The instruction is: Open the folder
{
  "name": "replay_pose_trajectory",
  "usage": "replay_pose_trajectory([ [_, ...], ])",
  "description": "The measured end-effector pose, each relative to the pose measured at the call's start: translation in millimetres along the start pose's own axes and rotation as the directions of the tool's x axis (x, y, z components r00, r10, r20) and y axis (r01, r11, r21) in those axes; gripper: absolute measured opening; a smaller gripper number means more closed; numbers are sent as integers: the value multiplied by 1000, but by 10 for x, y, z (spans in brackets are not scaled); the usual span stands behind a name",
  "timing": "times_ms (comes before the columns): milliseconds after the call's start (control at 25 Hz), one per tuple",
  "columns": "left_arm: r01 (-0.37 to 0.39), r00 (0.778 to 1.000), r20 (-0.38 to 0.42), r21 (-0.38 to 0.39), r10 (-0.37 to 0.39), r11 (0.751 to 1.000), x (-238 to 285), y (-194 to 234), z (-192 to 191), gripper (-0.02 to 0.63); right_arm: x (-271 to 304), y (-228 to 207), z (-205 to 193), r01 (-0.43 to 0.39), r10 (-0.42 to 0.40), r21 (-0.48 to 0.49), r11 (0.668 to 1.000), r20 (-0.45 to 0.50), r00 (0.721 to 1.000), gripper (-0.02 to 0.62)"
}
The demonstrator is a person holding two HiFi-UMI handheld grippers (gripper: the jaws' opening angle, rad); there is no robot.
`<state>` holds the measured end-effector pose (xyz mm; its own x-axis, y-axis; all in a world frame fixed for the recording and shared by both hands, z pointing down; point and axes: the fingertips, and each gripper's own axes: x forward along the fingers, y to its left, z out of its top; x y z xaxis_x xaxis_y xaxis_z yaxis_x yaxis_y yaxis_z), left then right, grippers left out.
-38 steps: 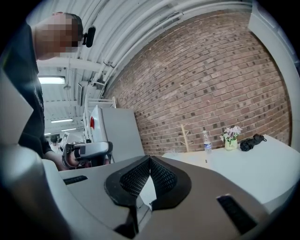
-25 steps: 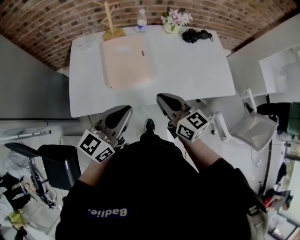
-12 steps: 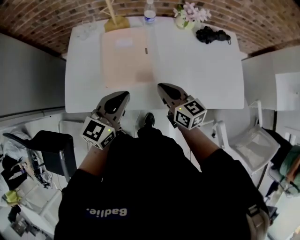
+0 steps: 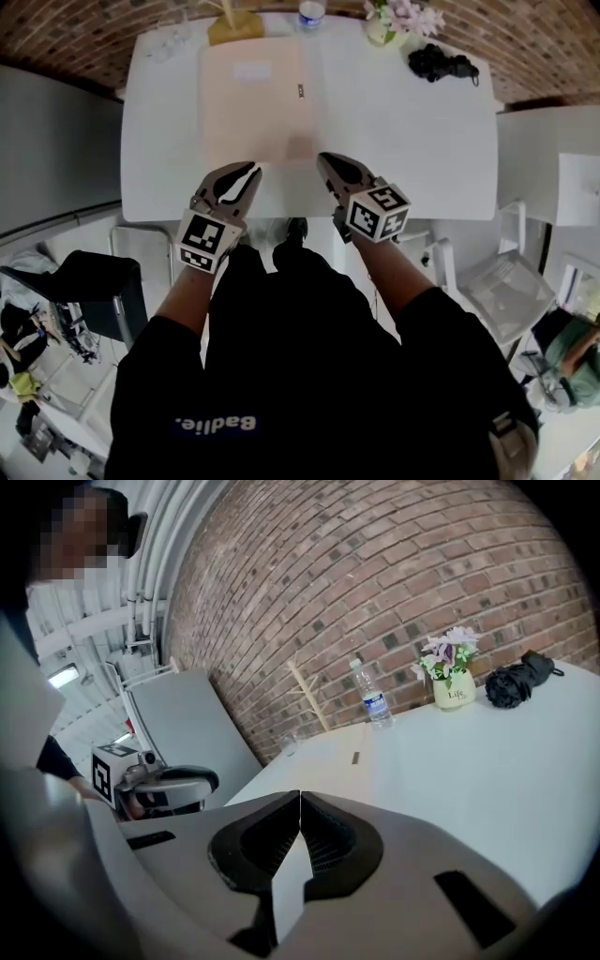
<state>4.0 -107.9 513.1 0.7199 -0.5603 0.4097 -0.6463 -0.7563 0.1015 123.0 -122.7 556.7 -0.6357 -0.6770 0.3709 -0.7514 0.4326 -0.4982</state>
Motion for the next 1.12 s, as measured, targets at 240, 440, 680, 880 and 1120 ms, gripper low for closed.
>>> replay_pose_trajectory([
  [240, 24, 987, -161, 191, 7, 981, 323, 78, -426, 71, 215, -198, -132, 37, -37, 59, 998, -8, 999, 29],
  [440, 66, 946, -316, 390, 67, 918, 498, 119, -787, 94, 293, -354, -241, 73, -72, 119, 990, -10, 997, 31],
  [680, 128, 912, -387, 585, 137, 801, 620, 159, -923, 107, 360, -450, -328, 94, -94, 182, 979, -10, 996, 29],
  [880, 165, 894, -411, 672, 178, 722, 672, 155, -968, 135, 389, -491, -401, 97, -100, 255, 962, -1, 995, 29],
  [1120, 173, 880, -420, 718, 221, 674, 698, 170, -1006, 147, 433, -517, -468, 104, -106, 284, 953, -7, 994, 29],
])
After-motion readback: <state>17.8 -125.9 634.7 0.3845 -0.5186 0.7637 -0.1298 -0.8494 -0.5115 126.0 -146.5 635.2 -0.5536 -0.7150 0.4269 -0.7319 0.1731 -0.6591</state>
